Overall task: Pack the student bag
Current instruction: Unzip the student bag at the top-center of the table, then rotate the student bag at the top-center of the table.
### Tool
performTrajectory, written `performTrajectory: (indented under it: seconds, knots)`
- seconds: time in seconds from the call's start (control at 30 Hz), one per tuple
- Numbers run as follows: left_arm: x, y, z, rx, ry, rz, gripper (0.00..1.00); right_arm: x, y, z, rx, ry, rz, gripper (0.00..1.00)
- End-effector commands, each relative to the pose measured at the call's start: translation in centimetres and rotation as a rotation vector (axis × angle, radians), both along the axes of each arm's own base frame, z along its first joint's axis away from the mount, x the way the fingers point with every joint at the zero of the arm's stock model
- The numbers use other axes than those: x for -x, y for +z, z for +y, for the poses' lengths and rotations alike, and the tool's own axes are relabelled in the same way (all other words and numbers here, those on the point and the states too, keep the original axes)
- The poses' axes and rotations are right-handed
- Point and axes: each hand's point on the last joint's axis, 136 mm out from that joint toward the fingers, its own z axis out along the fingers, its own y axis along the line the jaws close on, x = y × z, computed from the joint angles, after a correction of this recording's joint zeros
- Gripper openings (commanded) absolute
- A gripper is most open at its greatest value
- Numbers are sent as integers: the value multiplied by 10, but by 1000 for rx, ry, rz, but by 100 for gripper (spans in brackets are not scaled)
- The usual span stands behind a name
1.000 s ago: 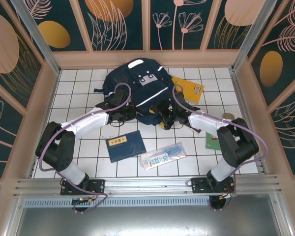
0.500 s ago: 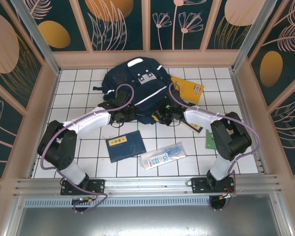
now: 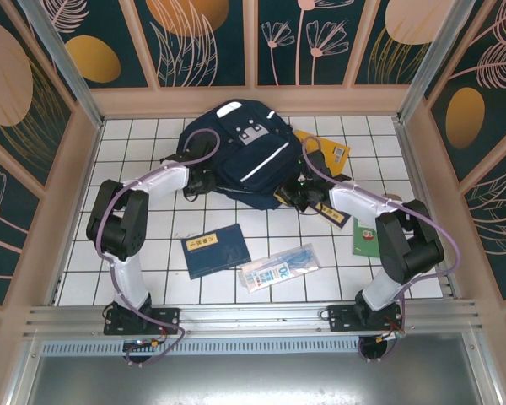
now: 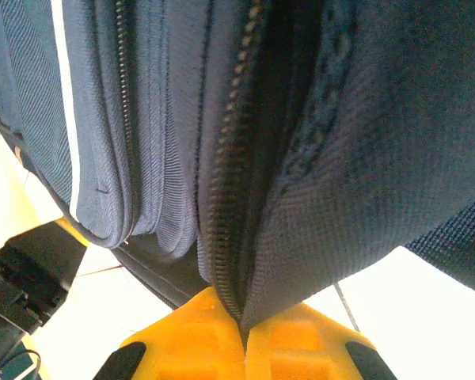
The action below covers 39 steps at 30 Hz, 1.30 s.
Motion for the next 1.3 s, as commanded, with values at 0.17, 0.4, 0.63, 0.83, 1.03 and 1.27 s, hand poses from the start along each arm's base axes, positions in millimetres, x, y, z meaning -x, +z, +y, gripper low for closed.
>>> performTrajectory:
  seconds: [0.17,0.4,0.63,0.83,1.03,1.27]
  knots:
    - [17,42,103,-280,252,-82,0,-31,38,-6,133,67,-172,0]
    - [55,82,130,-305,332,-146,0,-54,64,48,152,210,-300,0]
    - [93,99,158,-383,388,-166,0,-58,55,109,135,353,-323,0]
    - [114,70,165,-393,388,-98,0,-63,27,140,151,427,-301,0]
    - [114,52,157,-362,355,-54,7,-63,17,143,164,447,-289,20]
    - [89,72,111,-90,251,-148,59,-64,32,98,206,376,-332,51]
